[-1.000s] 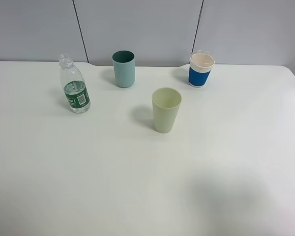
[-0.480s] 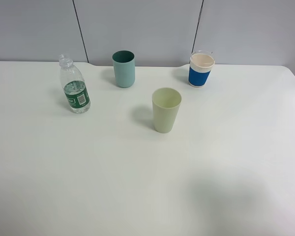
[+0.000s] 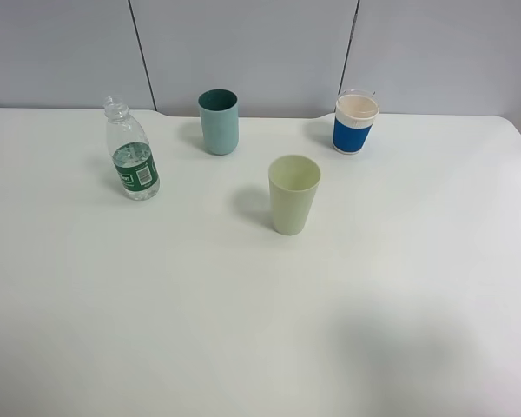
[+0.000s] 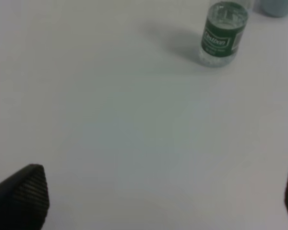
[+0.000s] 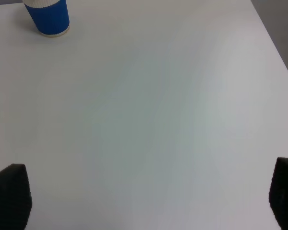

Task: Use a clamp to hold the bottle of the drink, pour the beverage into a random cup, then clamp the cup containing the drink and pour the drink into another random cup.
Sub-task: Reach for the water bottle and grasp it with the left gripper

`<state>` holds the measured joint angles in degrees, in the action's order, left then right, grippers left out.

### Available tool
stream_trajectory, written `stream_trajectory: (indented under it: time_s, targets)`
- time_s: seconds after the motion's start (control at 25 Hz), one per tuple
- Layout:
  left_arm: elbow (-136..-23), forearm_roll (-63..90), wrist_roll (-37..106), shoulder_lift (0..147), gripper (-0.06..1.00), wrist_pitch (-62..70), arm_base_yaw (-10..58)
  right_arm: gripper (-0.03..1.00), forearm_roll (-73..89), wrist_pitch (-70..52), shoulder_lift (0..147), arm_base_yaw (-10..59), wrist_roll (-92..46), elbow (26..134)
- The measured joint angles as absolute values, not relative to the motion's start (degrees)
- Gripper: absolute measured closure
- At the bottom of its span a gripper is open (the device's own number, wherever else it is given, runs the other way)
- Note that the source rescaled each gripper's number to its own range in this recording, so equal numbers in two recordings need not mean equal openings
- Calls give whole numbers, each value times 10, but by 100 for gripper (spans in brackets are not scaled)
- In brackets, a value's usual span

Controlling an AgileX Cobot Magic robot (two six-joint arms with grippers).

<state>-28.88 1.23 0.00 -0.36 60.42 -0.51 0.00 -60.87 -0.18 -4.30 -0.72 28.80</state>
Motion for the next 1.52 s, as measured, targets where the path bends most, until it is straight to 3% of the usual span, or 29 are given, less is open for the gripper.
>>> stream_trajectory:
  time_s: [0.72, 1.52]
  targets:
    - [-293, 12, 0, 9, -6, 598, -5, -3, 0, -609, -2, -43, -7, 288]
    - [-309, 12, 39, 352, -6, 383, -5, -3, 0, -609, -2, -43, -7, 288]
